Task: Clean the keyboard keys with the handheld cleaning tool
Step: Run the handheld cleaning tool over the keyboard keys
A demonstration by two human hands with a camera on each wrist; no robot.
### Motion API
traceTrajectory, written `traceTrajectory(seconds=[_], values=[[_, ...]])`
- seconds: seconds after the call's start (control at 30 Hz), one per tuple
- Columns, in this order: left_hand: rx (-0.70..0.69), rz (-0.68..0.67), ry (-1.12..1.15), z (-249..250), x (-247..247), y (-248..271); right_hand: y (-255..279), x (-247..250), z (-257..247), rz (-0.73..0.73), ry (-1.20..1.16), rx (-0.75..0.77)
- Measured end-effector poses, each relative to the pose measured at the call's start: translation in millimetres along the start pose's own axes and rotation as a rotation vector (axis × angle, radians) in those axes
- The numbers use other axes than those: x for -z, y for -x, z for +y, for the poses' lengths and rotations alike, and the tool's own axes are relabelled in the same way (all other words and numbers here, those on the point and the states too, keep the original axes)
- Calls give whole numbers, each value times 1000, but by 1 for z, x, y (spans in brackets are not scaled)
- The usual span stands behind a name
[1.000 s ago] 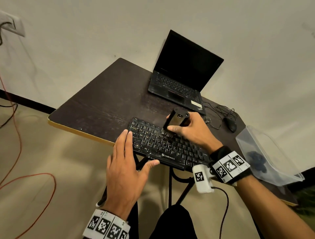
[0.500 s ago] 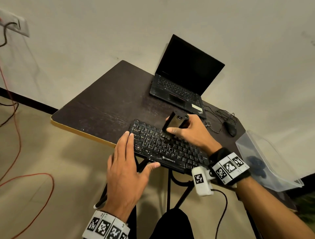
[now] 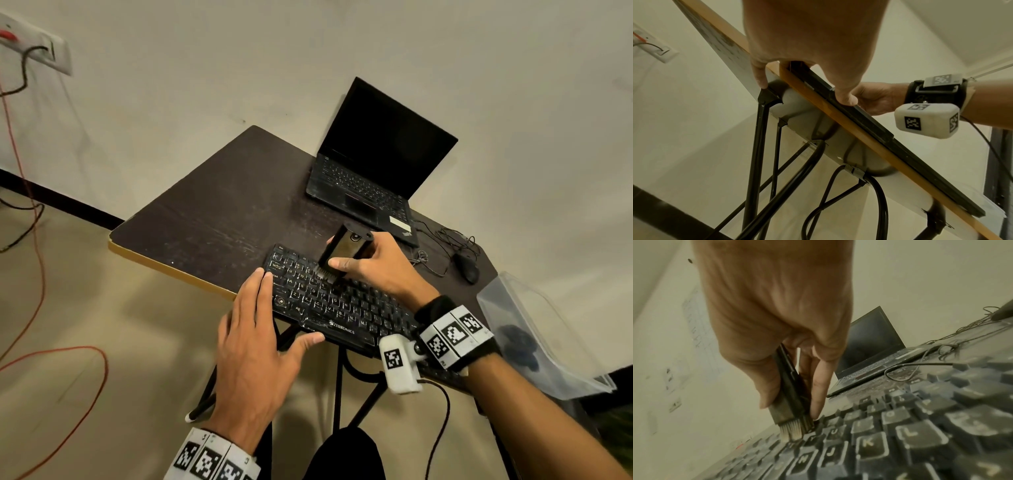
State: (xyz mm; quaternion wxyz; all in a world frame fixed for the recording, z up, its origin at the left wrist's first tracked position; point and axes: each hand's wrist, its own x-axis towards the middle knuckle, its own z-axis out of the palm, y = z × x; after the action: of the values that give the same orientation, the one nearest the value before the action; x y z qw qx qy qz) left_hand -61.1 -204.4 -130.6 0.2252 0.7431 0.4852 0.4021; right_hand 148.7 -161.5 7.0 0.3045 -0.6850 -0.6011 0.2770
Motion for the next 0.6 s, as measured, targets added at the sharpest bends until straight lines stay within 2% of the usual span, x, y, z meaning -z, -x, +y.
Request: traceTrajectory(seconds=[0.13,0.27,0.4,0.53,0.6], values=[[3,2,-4,-1,-1,0,1,-2,-7,-92,-37,-5],[1,-4,-2,-1,-1,0,-3,-1,-3,-7,23,10],[0,-3,-19,-1,-1,-1,-1,-6,-6,-101,-72,0],[-7,-2,-68,-1,-1,0,-3,-7,-3,2,-49,17],[-14,-2,-90,0,-2,0,-1,-10,-5,-50,-81,16]])
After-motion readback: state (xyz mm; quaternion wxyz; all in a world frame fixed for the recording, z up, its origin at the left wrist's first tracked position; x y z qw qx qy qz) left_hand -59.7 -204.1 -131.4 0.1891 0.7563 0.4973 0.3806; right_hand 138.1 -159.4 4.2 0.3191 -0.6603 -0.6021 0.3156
